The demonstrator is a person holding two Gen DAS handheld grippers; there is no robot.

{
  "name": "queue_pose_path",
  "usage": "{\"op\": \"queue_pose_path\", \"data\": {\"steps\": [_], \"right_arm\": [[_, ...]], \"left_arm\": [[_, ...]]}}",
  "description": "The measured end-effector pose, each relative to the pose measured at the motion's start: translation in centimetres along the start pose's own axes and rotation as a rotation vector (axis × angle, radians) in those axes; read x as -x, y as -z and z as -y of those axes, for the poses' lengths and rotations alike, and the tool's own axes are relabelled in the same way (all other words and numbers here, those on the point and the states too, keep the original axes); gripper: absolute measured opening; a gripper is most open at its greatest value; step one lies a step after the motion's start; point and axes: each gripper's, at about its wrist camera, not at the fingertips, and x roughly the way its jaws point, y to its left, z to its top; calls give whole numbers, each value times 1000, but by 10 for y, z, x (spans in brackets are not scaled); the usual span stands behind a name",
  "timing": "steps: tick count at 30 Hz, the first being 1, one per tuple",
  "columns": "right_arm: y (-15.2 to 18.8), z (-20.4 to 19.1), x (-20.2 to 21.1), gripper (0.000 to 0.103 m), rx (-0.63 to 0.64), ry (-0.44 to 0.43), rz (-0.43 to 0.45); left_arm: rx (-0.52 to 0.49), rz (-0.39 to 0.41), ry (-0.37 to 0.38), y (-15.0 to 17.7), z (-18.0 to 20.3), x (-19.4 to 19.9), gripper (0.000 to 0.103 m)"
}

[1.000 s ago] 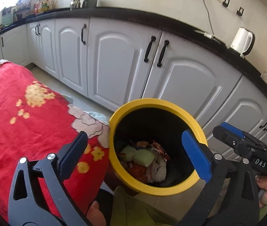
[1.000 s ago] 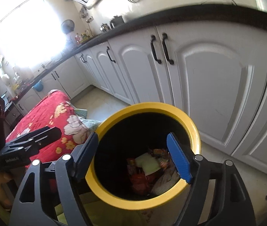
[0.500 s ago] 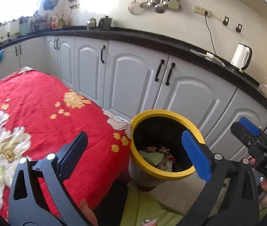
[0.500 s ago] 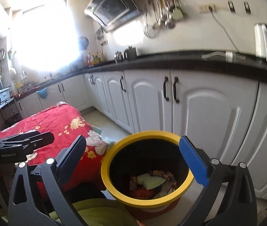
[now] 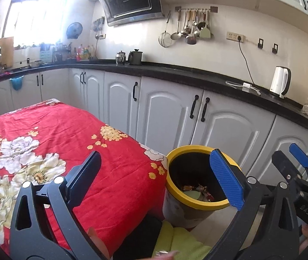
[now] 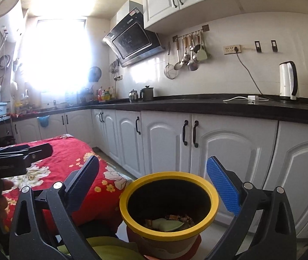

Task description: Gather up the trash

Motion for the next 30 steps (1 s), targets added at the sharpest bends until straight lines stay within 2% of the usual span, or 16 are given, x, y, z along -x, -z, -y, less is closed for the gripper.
{"op": "queue_pose_path", "data": {"steps": [30], "right_arm": [[9,-3,-4,97,12,6,-13]], "left_arm": [[23,20,-19,2,-4,8,92]]}}
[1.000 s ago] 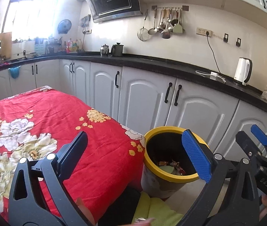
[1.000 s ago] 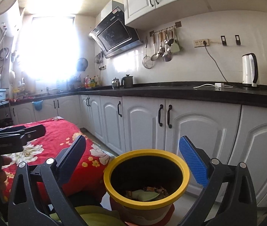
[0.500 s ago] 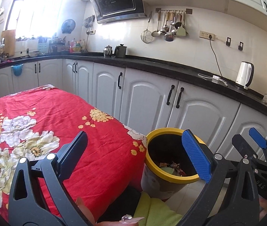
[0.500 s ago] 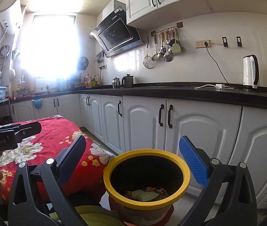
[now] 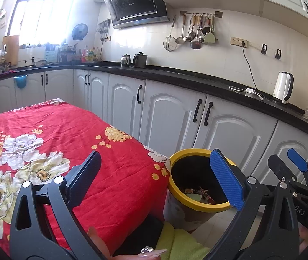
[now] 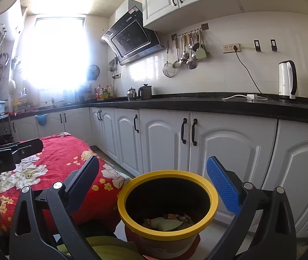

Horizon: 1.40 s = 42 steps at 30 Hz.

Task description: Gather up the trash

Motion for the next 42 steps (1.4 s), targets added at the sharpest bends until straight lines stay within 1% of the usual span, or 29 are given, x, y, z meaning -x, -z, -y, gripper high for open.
{"op": "queue_pose_path", "data": {"steps": [33,38,42], "right_arm": [[5,-1,-1,97,-2,-4,-11],[6,-2,-1,97,-3,-4,-14],[8,-4,-1,97,0,-3,-21]], "left_arm": [[-1,-4,-3,1,-1,-1,92],[2,-6,2,0,-7,-2,92],[10,-12,-14,2,-12,-6,92]]}}
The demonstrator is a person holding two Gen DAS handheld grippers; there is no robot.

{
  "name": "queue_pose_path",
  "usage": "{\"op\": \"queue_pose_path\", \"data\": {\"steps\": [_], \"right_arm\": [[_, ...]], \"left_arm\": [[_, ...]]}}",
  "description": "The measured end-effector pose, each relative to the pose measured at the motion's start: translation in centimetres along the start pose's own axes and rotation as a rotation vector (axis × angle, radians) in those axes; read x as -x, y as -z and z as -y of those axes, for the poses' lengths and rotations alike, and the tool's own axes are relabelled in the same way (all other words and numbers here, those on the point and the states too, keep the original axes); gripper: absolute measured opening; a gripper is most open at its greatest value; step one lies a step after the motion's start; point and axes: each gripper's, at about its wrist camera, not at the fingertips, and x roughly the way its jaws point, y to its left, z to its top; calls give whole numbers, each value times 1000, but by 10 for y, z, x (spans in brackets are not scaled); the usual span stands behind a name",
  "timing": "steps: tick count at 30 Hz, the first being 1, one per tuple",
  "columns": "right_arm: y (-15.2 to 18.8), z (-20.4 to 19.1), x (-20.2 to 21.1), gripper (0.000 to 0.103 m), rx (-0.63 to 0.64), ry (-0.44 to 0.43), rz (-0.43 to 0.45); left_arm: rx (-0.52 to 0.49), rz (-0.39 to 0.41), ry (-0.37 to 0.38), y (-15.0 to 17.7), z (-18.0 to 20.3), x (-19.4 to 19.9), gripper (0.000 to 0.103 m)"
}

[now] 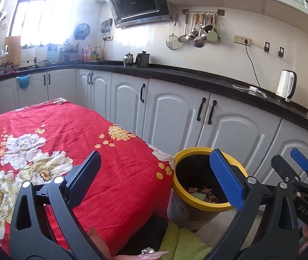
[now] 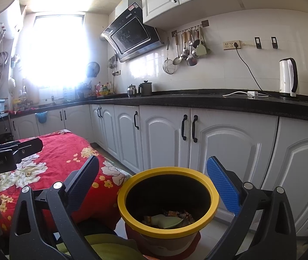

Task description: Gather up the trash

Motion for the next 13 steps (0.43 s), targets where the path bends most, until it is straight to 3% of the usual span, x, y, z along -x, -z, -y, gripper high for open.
{"op": "queue_pose_path", "data": {"steps": [4,6,8,11,13], "right_arm": [[-3,-3,-3,97,4,-9,-12],[-8,-14,-10,97,15,-48,-27],[-15,-33,-19,97,32,-112,-36],[-28,-91,-38,97,88,-266,-76],[-36,-164,-58,97,136,-454,-157]], "left_arm": [[17,-30,-2,-1,-6,-2,92],[59,-71,-3,-4,-24,-1,92],[107,-108,-51,-6,-54,5,92],[187,-141,-242,-5,-134,25,92],[237,-143,-445,0,-198,47,92]]}}
